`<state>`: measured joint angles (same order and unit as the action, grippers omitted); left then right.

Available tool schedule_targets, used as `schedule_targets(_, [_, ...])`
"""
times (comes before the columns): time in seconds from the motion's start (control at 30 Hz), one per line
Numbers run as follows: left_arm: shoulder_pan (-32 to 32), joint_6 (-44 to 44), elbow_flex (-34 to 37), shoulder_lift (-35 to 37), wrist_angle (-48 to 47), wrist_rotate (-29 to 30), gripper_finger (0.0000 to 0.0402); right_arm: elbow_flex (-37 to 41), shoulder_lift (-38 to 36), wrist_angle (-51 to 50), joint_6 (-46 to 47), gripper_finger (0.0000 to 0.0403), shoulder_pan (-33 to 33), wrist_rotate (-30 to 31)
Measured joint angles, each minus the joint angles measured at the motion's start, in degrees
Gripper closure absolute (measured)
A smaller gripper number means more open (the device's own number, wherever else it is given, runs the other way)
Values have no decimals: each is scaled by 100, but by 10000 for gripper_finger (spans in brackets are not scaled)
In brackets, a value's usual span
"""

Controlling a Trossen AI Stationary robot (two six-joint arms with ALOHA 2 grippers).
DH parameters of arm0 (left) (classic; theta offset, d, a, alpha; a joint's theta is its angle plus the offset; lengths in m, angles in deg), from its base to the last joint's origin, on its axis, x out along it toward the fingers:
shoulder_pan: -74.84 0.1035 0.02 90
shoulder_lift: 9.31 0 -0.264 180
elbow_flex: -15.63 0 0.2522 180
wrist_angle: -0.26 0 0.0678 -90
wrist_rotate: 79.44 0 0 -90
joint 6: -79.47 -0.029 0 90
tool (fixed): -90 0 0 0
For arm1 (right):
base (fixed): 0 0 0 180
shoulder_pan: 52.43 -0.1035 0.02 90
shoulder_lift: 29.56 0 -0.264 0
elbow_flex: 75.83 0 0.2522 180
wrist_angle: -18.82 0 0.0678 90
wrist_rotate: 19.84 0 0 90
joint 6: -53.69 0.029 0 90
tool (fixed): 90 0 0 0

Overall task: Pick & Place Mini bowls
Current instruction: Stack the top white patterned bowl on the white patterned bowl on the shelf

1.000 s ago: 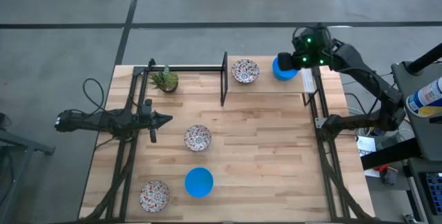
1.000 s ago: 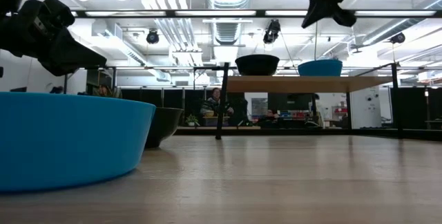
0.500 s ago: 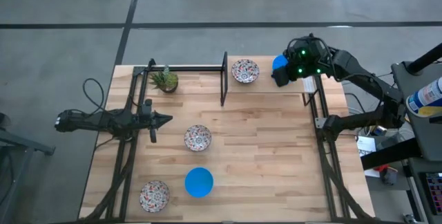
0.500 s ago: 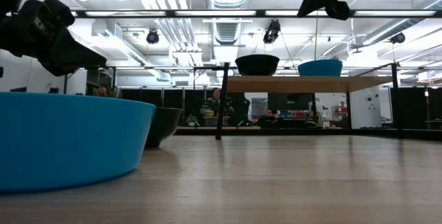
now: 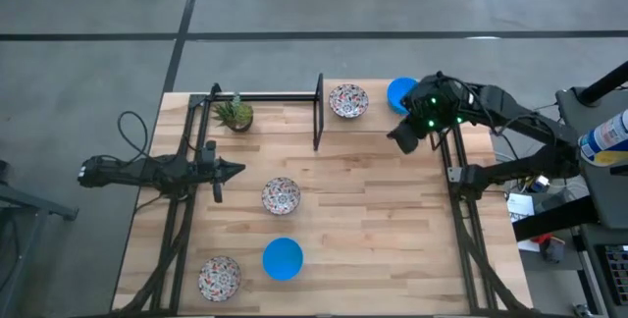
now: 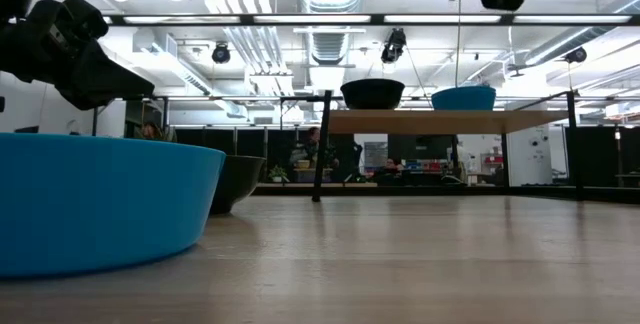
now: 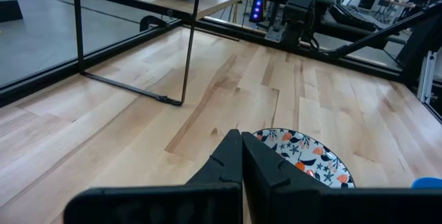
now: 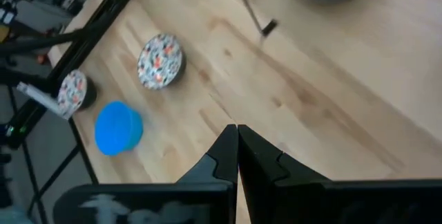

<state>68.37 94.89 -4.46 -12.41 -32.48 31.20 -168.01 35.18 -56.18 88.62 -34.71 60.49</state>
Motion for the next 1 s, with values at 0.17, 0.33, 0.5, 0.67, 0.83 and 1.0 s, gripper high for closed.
schedule_targets(0.17, [1,1,-2,-1,0,0,401,29,-213,125,25,394,-834,994])
schedule_targets(0.33, [-1,2,1,1,-1,-2,401,303,-505,969,-77,394,-1687,1718])
schedule_targets(0.5, [-1,-85,-1,1,1,26,401,549,-539,1773,697,394,-2285,1804])
schedule_targets(0.67, [-1,-33,1,-1,17,27,401,803,-448,2286,1556,394,-2656,2232])
schedule_targets(0.83, [-1,1378,14,-1,160,-248,401,1113,-409,2989,1296,394,-3175,3189])
schedule_targets(1.0, [-1,3122,16,3,255,-308,401,1522,-418,2751,1392,394,-3283,3359])
